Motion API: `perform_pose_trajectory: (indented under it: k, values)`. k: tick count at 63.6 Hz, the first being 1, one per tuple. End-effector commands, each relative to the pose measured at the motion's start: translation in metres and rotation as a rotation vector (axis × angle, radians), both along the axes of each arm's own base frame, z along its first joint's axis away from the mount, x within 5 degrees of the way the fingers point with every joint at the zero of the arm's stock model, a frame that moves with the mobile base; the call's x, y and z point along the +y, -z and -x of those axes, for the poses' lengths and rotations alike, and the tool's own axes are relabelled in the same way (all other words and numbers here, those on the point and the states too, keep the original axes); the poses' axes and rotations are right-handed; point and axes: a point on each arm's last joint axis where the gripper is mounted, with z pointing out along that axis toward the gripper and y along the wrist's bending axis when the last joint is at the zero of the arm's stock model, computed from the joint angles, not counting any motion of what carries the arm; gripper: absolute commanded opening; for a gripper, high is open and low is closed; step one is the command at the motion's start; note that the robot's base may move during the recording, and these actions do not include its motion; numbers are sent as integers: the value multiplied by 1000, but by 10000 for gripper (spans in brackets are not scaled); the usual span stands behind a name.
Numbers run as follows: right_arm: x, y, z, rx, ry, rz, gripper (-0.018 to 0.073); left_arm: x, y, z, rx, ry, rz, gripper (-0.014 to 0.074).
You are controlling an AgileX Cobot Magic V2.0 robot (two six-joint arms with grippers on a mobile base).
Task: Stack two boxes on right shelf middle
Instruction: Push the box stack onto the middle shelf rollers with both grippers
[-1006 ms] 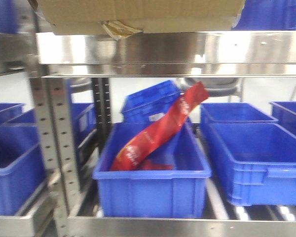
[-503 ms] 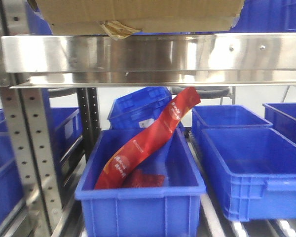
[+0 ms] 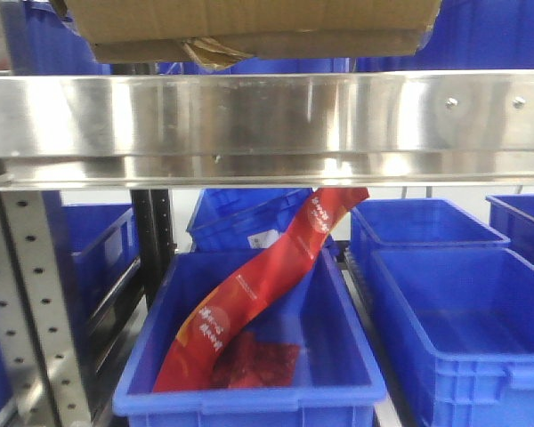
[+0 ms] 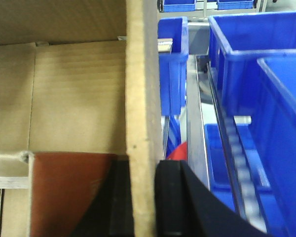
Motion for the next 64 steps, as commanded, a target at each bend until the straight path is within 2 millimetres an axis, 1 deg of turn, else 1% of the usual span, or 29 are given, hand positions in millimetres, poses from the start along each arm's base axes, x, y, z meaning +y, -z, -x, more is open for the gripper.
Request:
perform_pose_trajectory:
  k: [1, 64]
  values:
    - [-4, -21, 8, -112, -10, -10, -162, 6, -10, 4, -42, -17, -15, -111]
    - [-4, -21, 8, -112, -10, -10, -162, 6, -10, 4, -42, -17, -15, -111]
